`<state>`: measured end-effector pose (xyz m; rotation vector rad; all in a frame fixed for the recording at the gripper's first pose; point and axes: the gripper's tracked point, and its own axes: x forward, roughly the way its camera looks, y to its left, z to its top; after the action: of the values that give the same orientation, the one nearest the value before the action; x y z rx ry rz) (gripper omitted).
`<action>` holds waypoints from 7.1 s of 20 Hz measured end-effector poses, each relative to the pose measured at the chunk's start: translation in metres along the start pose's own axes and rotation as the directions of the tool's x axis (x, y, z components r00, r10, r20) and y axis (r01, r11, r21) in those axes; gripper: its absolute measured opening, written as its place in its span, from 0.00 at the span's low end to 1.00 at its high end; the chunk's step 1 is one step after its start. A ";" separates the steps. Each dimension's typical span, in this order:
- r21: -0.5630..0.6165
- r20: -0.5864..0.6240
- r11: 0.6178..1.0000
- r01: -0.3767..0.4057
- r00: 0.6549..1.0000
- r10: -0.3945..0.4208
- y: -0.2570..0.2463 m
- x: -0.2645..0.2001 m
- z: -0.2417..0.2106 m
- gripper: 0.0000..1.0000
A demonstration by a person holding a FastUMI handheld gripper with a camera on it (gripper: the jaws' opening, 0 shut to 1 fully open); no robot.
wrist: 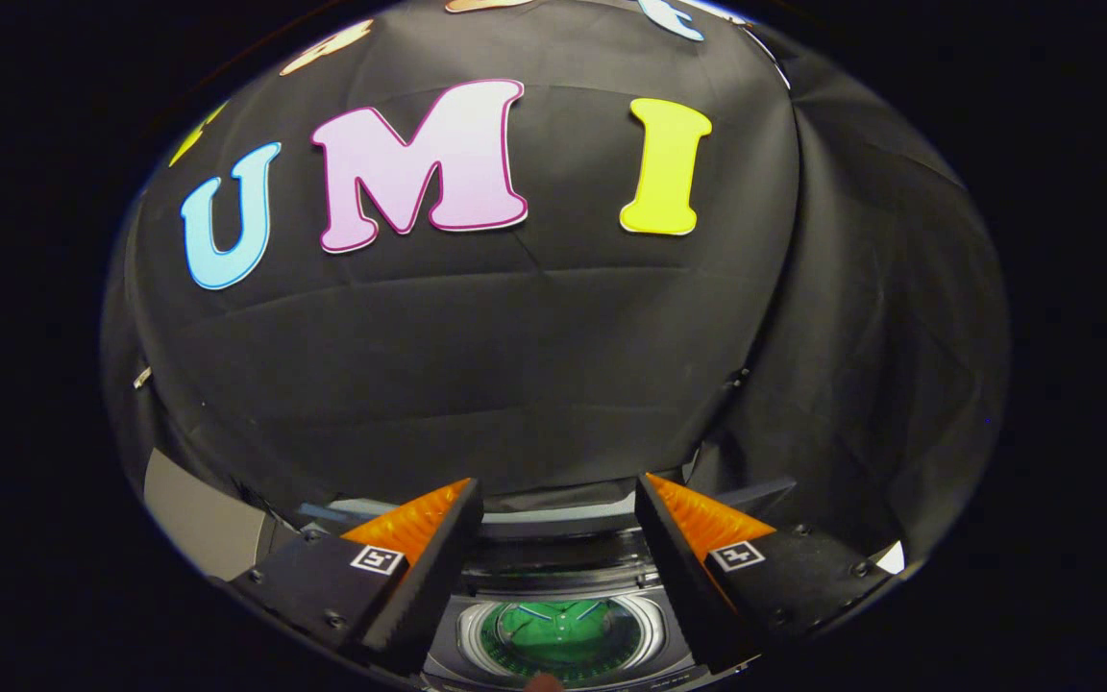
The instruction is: Put the clothes into the washing machine and then close the washing machine lid.
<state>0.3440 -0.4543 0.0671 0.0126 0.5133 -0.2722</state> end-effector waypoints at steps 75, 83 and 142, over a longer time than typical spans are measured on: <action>-0.043 -0.378 0.999 -0.032 0.926 0.013 -0.026 -0.056 -0.271 0.99; -0.026 -0.225 0.998 -0.052 0.973 0.045 -0.025 -0.090 -0.216 0.99; -0.059 0.566 0.993 -0.098 0.816 0.114 0.033 -0.305 0.035 0.99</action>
<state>0.1143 -0.3473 0.2444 -0.0659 -0.0858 -0.1460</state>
